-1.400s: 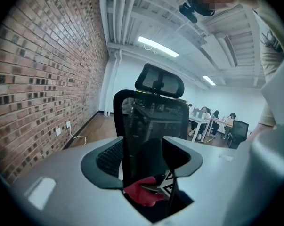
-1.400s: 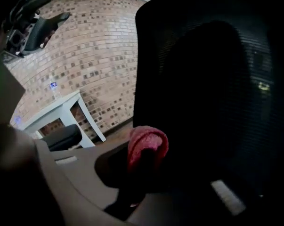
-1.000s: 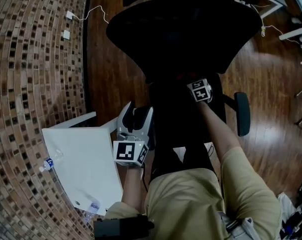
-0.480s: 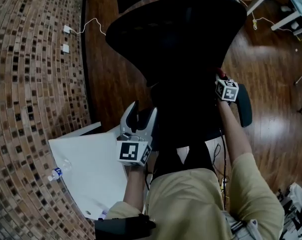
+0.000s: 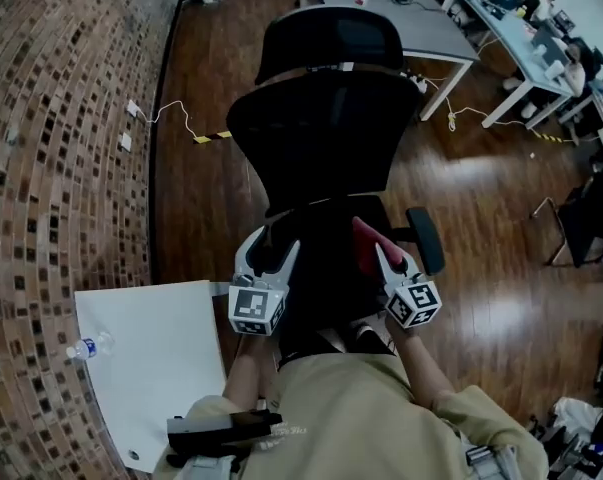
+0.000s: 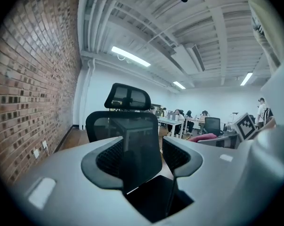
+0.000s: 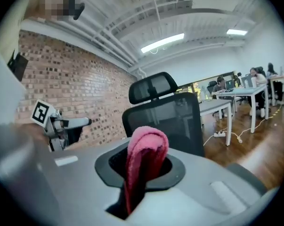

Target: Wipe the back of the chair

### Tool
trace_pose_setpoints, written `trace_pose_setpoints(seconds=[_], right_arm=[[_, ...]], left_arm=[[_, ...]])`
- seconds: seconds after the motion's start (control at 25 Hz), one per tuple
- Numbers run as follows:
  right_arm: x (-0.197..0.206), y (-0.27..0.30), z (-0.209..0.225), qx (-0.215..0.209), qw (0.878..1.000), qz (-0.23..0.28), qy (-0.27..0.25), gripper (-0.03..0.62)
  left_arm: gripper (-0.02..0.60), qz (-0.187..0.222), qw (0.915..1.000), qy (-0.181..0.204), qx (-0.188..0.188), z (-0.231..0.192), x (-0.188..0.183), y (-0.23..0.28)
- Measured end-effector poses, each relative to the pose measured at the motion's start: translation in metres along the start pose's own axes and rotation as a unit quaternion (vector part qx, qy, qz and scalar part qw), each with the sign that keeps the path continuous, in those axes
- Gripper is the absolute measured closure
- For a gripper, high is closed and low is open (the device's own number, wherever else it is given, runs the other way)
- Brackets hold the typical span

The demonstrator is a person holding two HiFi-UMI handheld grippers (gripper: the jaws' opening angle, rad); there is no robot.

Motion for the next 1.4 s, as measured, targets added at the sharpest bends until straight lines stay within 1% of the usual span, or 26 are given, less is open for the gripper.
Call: trace_pose_setpoints(seconds=[0.12, 0.2, 0.32, 0.4, 0.52, 0.6, 0.64, 0.72, 0.76, 0.88, 0.96, 1.08, 1.24, 1.4], right_arm=[[-0.035, -0.024, -0.007, -0.051, 0.998, 0.048, 0.005, 0.563], [-0.053, -0.049, -0.006, -0.09, 0.993, 0.072, 0.003, 0.564], [-0.067, -0.093, -0.009, -0.132, 0.986, 0.097, 0.015, 0.563], [-0.074, -0.12, -0.016, -0.156, 0.983, 0.099, 0.006, 0.563], [-0.082, -0.171, -0.023, -0.18, 0.98, 0.087, -0.016, 0.563], [-0.085, -0.199, -0.028, -0.181, 0.98, 0.081, -0.032, 0.563], [-0.086, -0.208, -0.031, -0.177, 0.98, 0.083, -0.046, 0.563], [-0.091, -0.218, -0.04, -0.164, 0.979, 0.093, -0.077, 0.565], [-0.094, -0.22, -0.044, -0.157, 0.979, 0.099, -0.085, 0.565], [-0.104, -0.224, -0.054, -0.14, 0.981, 0.109, -0.078, 0.565], [-0.109, -0.228, -0.063, -0.136, 0.982, 0.107, -0.079, 0.565], [-0.112, -0.229, -0.078, -0.136, 0.982, 0.107, -0.082, 0.565], [-0.106, -0.224, -0.097, -0.145, 0.981, 0.1, -0.079, 0.565], [-0.106, -0.226, -0.106, -0.15, 0.98, 0.098, -0.083, 0.565]], left_arm=[[0.342, 0.031, 0.9989, 0.015, -0.03, 0.03, -0.016, -0.02], [0.345, 0.045, 0.9976, 0.022, -0.049, 0.063, -0.021, -0.037], [0.347, 0.053, 0.9961, 0.023, -0.067, 0.117, -0.024, -0.066], [0.347, 0.062, 0.9947, 0.013, -0.08, 0.152, -0.027, -0.085], [0.348, 0.07, 0.9934, -0.004, -0.091, 0.216, -0.028, -0.105], [0.35, 0.067, 0.9934, -0.007, -0.092, 0.25, -0.027, -0.116], [0.35, 0.065, 0.9938, -0.005, -0.09, 0.259, -0.028, -0.121], [0.35, 0.063, 0.9947, 0.0, -0.081, 0.267, -0.03, -0.131], [0.35, 0.063, 0.995, 0.003, -0.077, 0.267, -0.031, -0.136], [0.35, 0.071, 0.9948, 0.018, -0.071, 0.264, -0.043, -0.151], [0.351, 0.079, 0.9938, 0.027, -0.073, 0.26, -0.051, -0.164], [0.351, 0.091, 0.9919, 0.029, -0.084, 0.246, -0.055, -0.183], [0.356, 0.095, 0.9894, 0.019, -0.109, 0.223, -0.051, -0.205], [0.357, 0.101, 0.9867, 0.015, -0.126, 0.21, -0.047, -0.22]])
Point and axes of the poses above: the fingertips, and each gripper's own axes: y forward along the fingers, z to its right, x out of its underside, the point moved 6 cm from there along -y, backward along the fingers, and after that the axes turned 5 degrees about z, right-handed, at the moved point
